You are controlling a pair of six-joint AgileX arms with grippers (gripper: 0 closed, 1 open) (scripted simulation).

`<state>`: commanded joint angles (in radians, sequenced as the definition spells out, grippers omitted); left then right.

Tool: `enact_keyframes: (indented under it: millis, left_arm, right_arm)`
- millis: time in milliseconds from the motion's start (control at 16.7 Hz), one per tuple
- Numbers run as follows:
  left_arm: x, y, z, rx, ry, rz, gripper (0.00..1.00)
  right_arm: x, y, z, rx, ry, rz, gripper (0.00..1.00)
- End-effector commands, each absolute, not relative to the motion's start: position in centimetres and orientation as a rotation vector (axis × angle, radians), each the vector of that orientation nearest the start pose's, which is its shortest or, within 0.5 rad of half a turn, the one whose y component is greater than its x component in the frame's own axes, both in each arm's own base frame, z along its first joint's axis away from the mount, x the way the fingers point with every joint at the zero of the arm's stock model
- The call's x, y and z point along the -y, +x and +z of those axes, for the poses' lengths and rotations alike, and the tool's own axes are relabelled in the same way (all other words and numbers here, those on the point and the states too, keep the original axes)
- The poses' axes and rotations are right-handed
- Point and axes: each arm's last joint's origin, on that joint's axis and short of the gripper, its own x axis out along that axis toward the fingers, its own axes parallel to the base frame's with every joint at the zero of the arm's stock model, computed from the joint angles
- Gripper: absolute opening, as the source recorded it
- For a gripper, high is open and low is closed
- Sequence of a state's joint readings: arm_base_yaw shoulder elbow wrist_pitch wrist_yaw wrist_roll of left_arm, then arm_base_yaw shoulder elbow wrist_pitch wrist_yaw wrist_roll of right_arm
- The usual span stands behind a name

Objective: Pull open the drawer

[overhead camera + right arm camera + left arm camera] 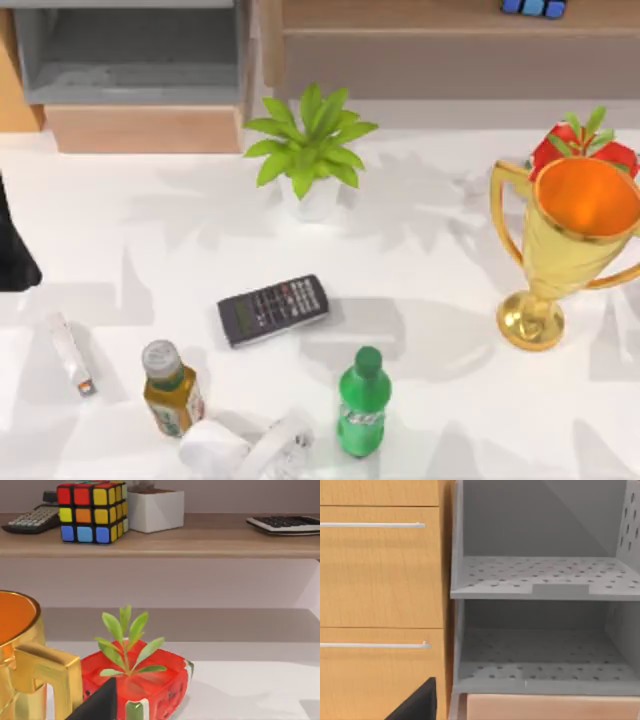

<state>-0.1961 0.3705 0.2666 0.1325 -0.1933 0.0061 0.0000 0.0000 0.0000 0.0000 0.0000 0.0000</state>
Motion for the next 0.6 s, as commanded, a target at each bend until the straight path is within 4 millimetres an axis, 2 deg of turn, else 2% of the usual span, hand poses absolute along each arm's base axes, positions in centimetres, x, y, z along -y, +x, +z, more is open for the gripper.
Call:
enact_keyframes:
  millis: [300, 480, 600]
  left_arm:
    - [5.4, 17.1, 27.8, 0.006, -0.003, -0.001, 1.0]
    - [7.5, 19.3, 29.1, -0.002, 0.001, 0.0, 1.0]
    - [8.4, 20.0, 29.6, -0.001, 0.0, 0.0, 1.0]
  right_arm:
    - [0.1, 10.6, 16.0, 0.0, 0.0, 0.0, 1.0]
    - [0.1, 10.6, 16.0, 0.0, 0.0, 0.0, 1.0]
    - [0.1, 10.6, 16.0, 0.0, 0.0, 0.0, 1.0]
